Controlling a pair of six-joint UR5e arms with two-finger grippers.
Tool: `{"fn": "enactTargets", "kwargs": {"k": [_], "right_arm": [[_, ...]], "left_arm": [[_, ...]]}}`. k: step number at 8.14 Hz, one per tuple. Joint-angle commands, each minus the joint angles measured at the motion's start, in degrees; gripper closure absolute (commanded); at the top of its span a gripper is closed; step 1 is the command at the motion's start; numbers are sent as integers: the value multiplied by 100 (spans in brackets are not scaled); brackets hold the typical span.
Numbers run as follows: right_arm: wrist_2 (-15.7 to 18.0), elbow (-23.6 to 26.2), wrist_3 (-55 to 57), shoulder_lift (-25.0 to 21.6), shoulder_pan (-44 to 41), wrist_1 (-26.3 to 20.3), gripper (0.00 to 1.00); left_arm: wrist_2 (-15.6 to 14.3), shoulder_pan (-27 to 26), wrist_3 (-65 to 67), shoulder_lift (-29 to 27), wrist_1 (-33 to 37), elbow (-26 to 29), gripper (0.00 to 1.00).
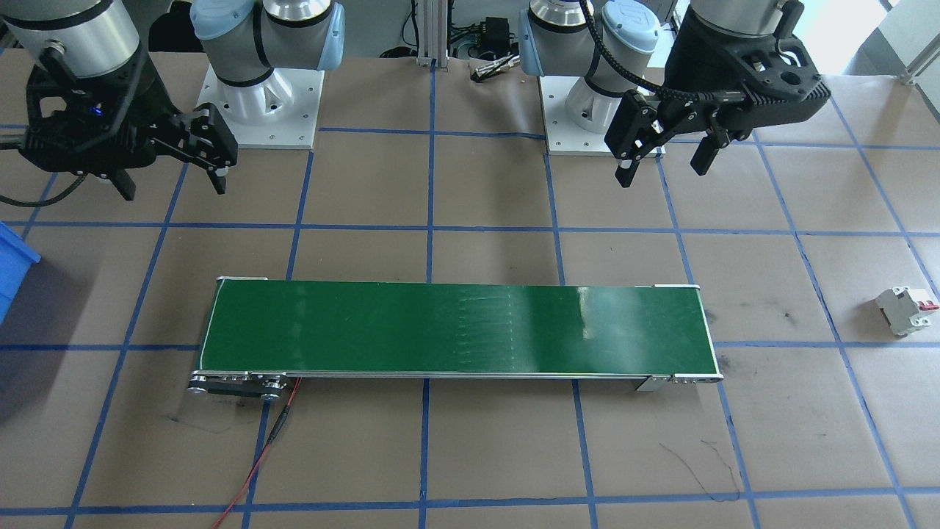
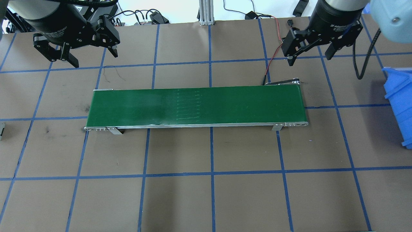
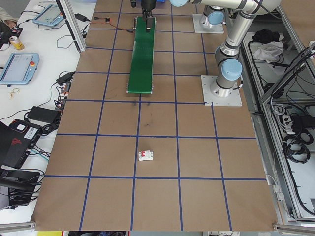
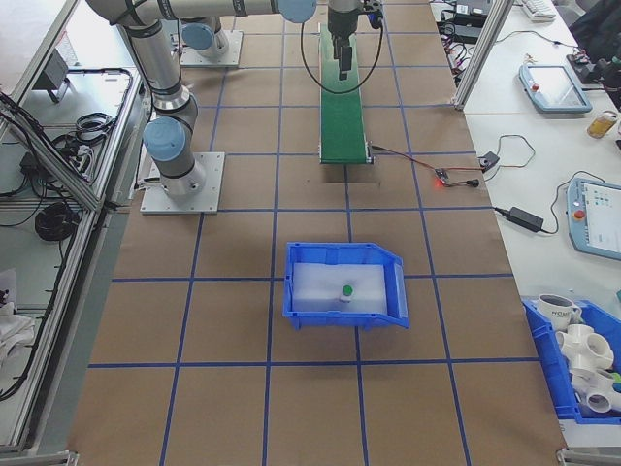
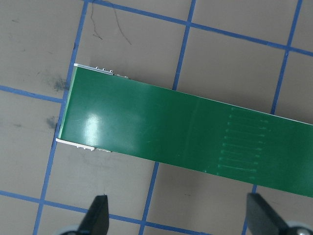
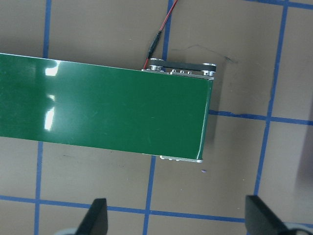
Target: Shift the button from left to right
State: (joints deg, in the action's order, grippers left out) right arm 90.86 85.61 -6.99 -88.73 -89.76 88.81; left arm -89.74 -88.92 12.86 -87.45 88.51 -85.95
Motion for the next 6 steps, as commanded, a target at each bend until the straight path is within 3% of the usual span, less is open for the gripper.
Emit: {"fn": "enactTargets", "kwargs": {"k": [1, 6], "right_arm": [[72, 52, 268, 58, -244, -56, 0], [265, 52, -4, 40, -244, -101, 0]], "left_arm": [[0, -3, 6, 0, 0, 0, 0], [0, 6, -3, -9, 0, 0, 0]]}}
